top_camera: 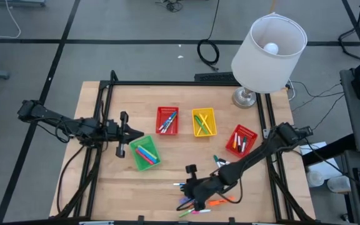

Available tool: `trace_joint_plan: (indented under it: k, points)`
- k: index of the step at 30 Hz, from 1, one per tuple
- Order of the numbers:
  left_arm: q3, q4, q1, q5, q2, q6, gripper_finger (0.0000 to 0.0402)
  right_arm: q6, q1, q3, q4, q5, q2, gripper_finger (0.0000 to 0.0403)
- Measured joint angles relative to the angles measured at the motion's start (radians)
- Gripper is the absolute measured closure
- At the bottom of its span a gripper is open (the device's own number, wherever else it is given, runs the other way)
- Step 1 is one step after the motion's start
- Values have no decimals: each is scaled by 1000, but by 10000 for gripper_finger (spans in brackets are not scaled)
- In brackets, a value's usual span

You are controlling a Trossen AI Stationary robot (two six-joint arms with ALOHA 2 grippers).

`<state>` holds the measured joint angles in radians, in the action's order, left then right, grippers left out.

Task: Pick & Place Markers
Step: Put the blue marker into the left red bin

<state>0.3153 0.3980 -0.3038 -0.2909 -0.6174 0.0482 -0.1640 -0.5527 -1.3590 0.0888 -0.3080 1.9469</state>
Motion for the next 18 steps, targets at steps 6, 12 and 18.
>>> trace_joint_plan:
  k: [6, 12, 18]
  points:
    - [0, -23, 0, 1, 0, -4, 376, -49, 39, -2, 15, 54, 36, 293]
    - [0, -28, 0, 1, 0, -1, 376, -108, 43, 9, 70, 70, 37, 251]
    - [0, -28, 0, 1, 0, 7, 376, -149, 46, 52, 75, 46, 36, 249]
